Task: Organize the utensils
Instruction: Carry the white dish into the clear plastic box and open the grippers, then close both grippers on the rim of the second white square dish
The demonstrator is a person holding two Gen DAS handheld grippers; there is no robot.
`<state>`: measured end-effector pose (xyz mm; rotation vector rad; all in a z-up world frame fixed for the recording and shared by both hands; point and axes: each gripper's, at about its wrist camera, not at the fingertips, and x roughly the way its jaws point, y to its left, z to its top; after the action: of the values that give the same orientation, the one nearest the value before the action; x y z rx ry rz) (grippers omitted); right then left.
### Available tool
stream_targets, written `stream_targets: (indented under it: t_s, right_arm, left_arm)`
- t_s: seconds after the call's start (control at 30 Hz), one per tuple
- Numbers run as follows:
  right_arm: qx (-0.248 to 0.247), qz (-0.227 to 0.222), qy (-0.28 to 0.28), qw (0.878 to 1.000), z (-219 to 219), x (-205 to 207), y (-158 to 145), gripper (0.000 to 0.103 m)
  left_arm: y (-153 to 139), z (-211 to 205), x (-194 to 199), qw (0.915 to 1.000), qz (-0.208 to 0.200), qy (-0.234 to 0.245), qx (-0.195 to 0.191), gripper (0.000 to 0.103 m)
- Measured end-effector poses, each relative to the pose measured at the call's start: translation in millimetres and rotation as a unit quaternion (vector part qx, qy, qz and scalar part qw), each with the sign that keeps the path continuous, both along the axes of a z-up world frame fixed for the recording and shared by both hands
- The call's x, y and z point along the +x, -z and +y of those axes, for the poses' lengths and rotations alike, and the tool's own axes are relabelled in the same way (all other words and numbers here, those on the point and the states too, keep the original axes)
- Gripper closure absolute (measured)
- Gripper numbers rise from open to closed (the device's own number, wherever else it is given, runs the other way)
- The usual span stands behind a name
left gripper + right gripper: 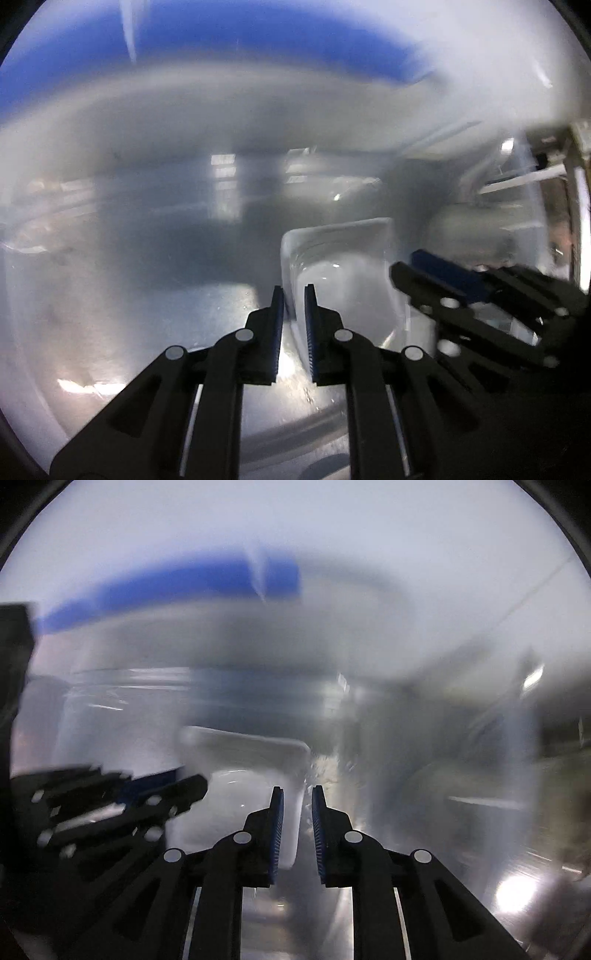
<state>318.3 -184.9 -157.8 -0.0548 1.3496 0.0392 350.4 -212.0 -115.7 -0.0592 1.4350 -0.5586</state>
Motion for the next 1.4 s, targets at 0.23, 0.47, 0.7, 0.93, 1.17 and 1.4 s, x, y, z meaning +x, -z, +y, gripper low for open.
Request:
stream_targets:
  t_s: [0.23, 0.47, 0.7, 0.93, 1.17, 1.4]
  right_arm:
    - [0.086, -0.219, -0.044, 0.971, -54.5, -163.7, -140.7, 0.041]
    - [0.113, -0.170, 0.022, 0.979, -131.4, -277.6, -78.9, 0.030]
    - [0.153, -0.065, 0.067, 0.984, -144.4, -278.9, 29.6, 0.051]
    - [0.148, -0.039, 0.046, 0.987, -130.4, -277.9, 48.4, 0.064]
    - [0.141, -0.016, 0.027, 0.989, -127.7, -274.5, 55.0, 0.064]
    - [0.170, 0.015, 0.031, 0.985, -126.1, -270.4, 71.4, 0.086]
  left_arm:
    - [-146.0, 25.7, -131.1, 0.9717, -0.231, 0.018, -0.048, 0.044]
    - [-142.9, 23.9, -291.4, 0.9554, -0.274, 0.072, -0.085, 0.011]
    - [-30.9, -17.5, -322.0, 0.9929, -0.087, 0.044, -0.069, 0.031]
    - [3.3, -39.6, -306.7, 0.9973, -0.026, 0.016, -0.067, 0.052]
    - [29.1, -60.3, -294.6, 0.9989, -0.010, 0.003, -0.047, 0.061]
    - [44.8, -66.1, -286.6, 0.9987, 0.011, -0.002, -0.049, 0.079]
